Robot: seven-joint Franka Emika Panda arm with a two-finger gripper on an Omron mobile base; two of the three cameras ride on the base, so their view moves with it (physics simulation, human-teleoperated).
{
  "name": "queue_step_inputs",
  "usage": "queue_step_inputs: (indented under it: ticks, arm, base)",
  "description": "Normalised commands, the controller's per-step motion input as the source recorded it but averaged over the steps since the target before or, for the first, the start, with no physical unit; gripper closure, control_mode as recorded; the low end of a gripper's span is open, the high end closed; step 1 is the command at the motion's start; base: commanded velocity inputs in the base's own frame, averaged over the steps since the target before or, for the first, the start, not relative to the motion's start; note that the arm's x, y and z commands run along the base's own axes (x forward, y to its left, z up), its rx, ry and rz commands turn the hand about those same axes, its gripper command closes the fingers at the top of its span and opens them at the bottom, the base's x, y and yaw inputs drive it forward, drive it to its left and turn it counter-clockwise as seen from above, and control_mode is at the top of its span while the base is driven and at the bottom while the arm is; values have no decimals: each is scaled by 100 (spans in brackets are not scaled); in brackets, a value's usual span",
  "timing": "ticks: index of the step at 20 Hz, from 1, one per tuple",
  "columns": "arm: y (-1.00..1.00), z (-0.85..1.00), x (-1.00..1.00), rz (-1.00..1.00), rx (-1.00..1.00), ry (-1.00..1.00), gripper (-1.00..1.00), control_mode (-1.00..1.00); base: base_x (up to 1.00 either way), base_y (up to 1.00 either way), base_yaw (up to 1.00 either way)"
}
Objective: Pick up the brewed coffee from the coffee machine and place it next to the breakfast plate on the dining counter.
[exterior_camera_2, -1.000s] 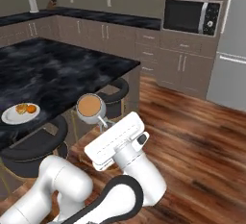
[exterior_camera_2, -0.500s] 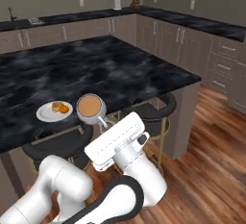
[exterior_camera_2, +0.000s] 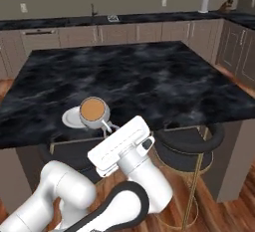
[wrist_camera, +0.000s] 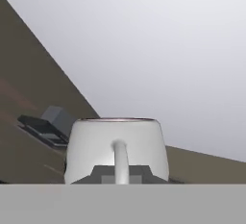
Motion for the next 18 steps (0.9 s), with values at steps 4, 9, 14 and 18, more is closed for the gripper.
queue_step_inputs:
  ticks: [4,9,14,18]
  arm:
    - [0,0,0,0,0,0,100,100]
    - [0,0,0,0,0,0,100,100]
    - [-14,-58,76,10,-11,32,100,-100]
    - [-1,-54,100,8,-11,21,100,-100]
  base:
    - [5,-68,58]
    - [22,-61,43]
    - [13,-9,5]
    - [0,0,0]
